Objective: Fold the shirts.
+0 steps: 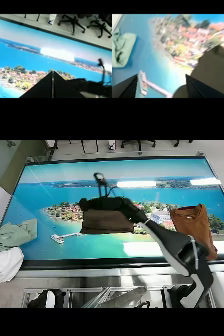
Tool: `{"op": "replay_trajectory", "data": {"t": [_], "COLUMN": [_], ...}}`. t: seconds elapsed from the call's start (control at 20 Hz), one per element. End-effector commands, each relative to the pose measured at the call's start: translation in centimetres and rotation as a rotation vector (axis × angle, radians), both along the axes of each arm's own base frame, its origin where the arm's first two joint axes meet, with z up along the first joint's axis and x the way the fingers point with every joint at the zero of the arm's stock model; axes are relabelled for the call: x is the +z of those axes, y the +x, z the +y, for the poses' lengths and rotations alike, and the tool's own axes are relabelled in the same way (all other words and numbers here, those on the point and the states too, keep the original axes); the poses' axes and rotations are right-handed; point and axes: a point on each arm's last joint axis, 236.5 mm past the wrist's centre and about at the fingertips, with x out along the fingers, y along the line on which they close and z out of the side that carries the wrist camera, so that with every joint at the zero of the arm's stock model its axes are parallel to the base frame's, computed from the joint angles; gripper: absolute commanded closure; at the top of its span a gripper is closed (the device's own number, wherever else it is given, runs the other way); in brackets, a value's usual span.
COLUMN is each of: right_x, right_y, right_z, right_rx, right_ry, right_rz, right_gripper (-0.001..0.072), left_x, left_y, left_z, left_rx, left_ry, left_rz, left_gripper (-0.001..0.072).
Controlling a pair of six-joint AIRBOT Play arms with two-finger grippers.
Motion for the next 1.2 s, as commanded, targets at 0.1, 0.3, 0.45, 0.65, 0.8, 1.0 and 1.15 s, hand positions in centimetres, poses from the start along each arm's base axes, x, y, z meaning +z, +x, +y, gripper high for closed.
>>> {"op": "replay_trajectory", "data": {"t": [0.1,0.3,0.45,0.65,0.8,1.0,1.15], "right_x": [0.4,-7.4,-12.6,-16.4,-17.9,-17.9,-16.4], "right_y": [0.6,-2.1,-3.8,-4.1,-3.6,-2.3,-1.0], "right_z": [-19.7,-29.2,-28.6,-24.6,-21.8,-19.7,-19.6], "right_rx": [-0.07,-0.159,-0.129,-0.073,-0.075,-0.1,-0.097], "right_ry": [-0.235,-0.243,-0.178,-0.121,-0.117,-0.109,-0.098], "right_rz": [0.259,0.603,0.721,0.772,0.745,0.678,0.618], "right_gripper": [0.0068,0.0068,0.0068,0.0067,0.0068,0.0417,0.0698], "left_x": [-0.8,-1.1,-1.2,-1.9,-1.9,-1.9,-1.9], "left_y": [-0.1,-0.2,0.1,0.4,0.4,0.4,0.4], "left_z": [0.4,0.4,0.5,0.6,0.6,0.6,0.7], "left_rx": [0.024,0.021,0.02,0.014,0.014,0.015,0.015], "left_ry": [-0.006,-0.005,-0.01,-0.018,-0.018,-0.017,-0.016], "left_rz": [-0.008,0.001,0.008,0.035,0.034,0.035,0.035], "left_gripper": [0.0685,0.0685,0.0685,0.0685,0.0685,0.0684,0.0685]}}
